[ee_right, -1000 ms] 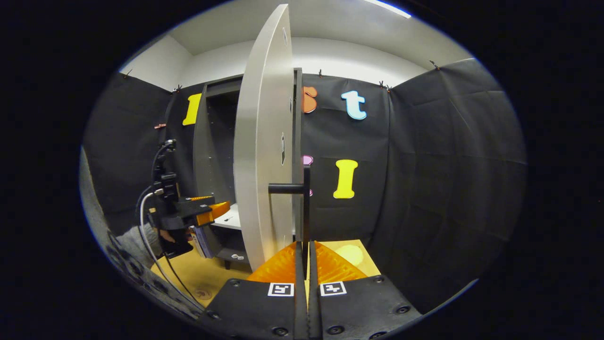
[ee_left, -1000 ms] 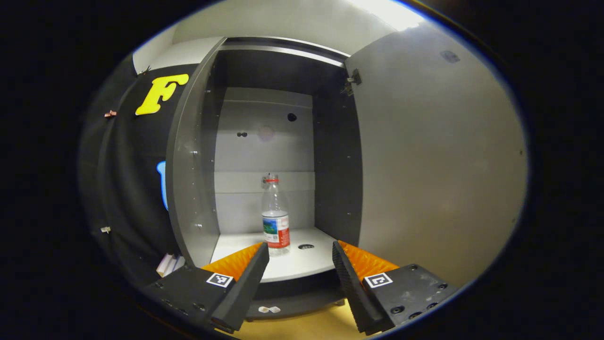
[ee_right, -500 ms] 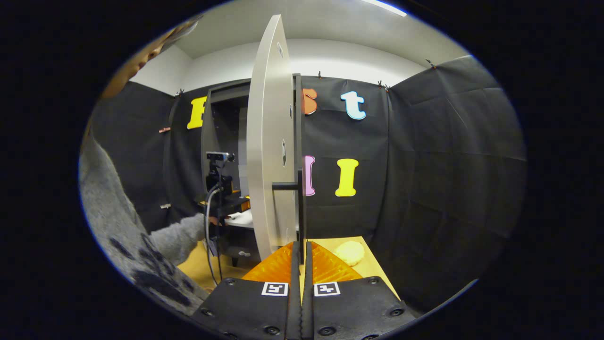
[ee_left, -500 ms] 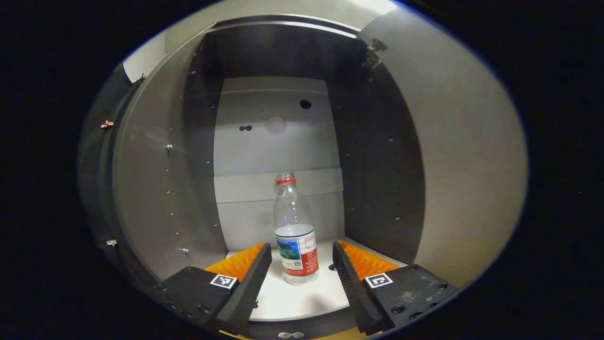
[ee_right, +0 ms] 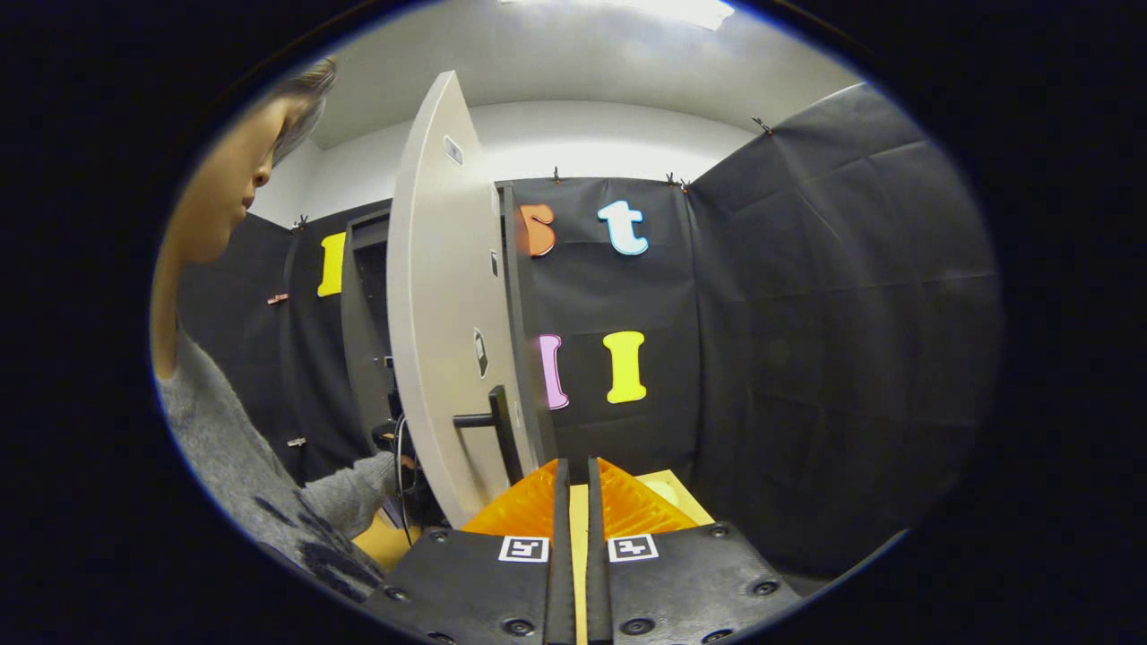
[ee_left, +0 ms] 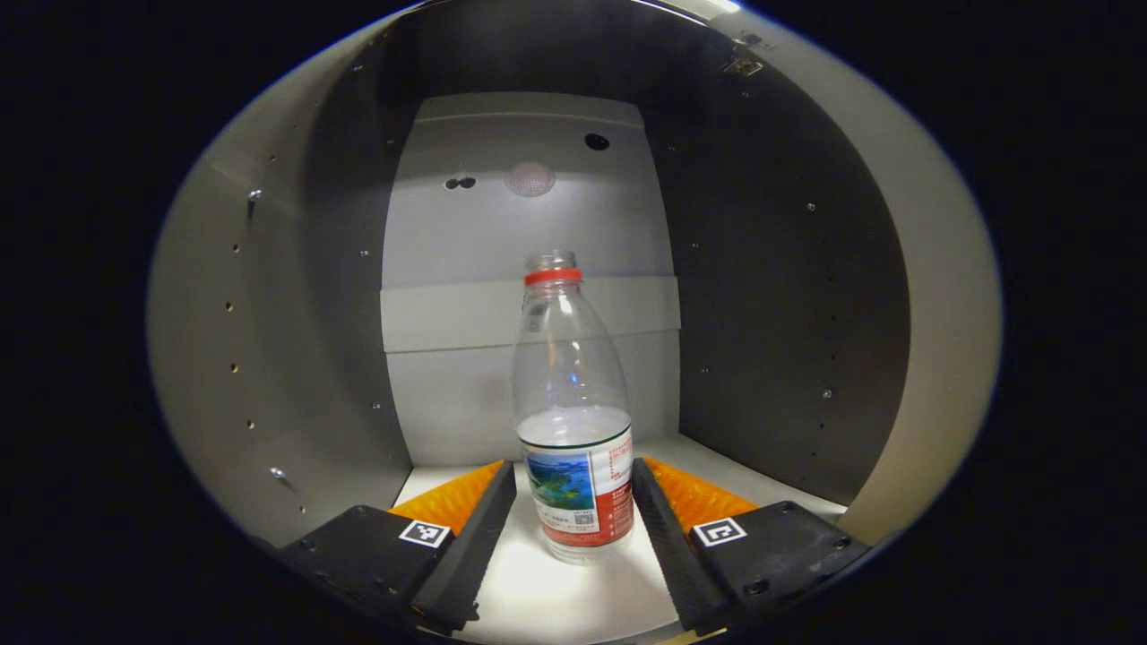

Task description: Open the cabinet door with the right hand, grasp the bottle in the cabinet with the left hand and place it on the coaster, then close the cabinet door with the right hand.

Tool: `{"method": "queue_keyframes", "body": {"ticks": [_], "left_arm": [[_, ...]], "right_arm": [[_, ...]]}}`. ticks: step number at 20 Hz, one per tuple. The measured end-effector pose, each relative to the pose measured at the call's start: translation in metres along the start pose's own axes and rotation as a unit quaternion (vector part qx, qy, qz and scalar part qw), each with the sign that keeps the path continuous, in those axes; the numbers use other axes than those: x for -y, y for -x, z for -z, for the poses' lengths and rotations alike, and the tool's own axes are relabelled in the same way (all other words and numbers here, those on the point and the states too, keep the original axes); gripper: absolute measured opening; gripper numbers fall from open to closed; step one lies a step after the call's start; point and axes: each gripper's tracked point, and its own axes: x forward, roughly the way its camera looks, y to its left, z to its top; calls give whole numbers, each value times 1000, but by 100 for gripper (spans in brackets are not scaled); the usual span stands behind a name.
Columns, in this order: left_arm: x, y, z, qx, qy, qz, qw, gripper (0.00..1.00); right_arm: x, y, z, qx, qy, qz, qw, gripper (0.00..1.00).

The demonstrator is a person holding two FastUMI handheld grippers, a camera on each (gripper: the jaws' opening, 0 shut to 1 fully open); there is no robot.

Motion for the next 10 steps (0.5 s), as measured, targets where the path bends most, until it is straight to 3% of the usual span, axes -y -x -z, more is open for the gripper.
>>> {"method": "queue_keyframes", "body": {"ticks": [3,8,10], "left_arm": [[-2,-12,-3,-9,20,2,1000,83],[0,-32,-6,-17,3,0,1000,83],[0,-41,-10,-15,5,-2,1000,83]], "right_arm": [[-1,-8,-6,0,-4,-1,1000,10],[9,-21,-12,-4,-23,5,1000,13],[5,-22,-16,-3,-29,-3,1000,9]]}}
